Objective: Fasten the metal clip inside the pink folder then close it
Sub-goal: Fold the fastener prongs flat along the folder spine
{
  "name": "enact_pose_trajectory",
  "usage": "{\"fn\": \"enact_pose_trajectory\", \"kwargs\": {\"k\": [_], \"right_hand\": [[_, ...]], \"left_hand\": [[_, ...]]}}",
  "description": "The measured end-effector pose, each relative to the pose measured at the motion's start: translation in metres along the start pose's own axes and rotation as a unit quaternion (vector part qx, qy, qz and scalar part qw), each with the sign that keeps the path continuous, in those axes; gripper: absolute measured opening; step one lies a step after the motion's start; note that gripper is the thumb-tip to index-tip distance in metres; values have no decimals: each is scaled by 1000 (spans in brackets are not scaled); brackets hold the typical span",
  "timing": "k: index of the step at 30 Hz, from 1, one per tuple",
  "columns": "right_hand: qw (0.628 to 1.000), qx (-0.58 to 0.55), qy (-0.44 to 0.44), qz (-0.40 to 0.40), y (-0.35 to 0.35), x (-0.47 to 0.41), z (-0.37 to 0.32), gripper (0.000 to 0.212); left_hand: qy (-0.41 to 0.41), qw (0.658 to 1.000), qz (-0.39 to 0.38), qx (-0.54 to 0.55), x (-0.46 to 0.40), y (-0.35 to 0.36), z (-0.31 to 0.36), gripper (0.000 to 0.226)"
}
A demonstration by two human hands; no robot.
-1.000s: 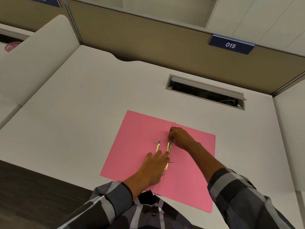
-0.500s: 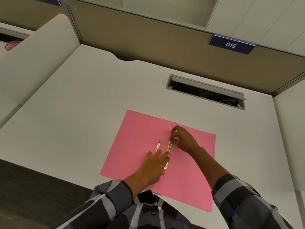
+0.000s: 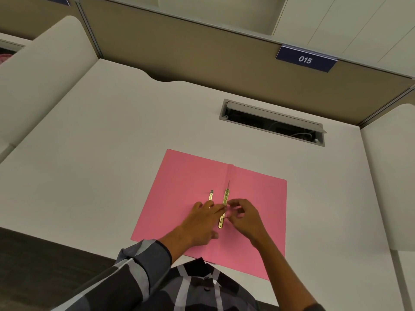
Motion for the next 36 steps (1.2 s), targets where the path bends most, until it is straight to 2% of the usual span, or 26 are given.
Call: {"fn": "enact_pose_trajectory", "kwargs": {"k": [5, 10, 19, 31, 36], "right_hand": [[998, 33, -59, 1, 16, 11, -23, 27], [991, 104, -65, 44, 6, 16, -20, 5], [980, 176, -77, 59, 16, 42, -25, 18], [980, 184, -13, 78, 47, 59, -29, 18], [982, 146, 52, 109, 47, 61, -20, 24]], "left_hand": [[16, 999, -23, 22, -2, -1, -5, 91], [22, 998, -54, -7, -7, 3, -14, 107], [42, 997, -63, -33, -11, 5, -16, 113], [49, 995, -63, -68, -10, 3, -9, 109], [47, 994, -61, -76, -8, 1, -7, 108]]}}
Point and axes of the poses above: each hand's wrist, its own x-axis away from the middle knuckle, its own y-axis out of the palm, z = x × y, the point moved 10 cm from there along -x, towards the middle knuckle, and after that the axes turned 12 degrees about -y, right-handed, at the moved point
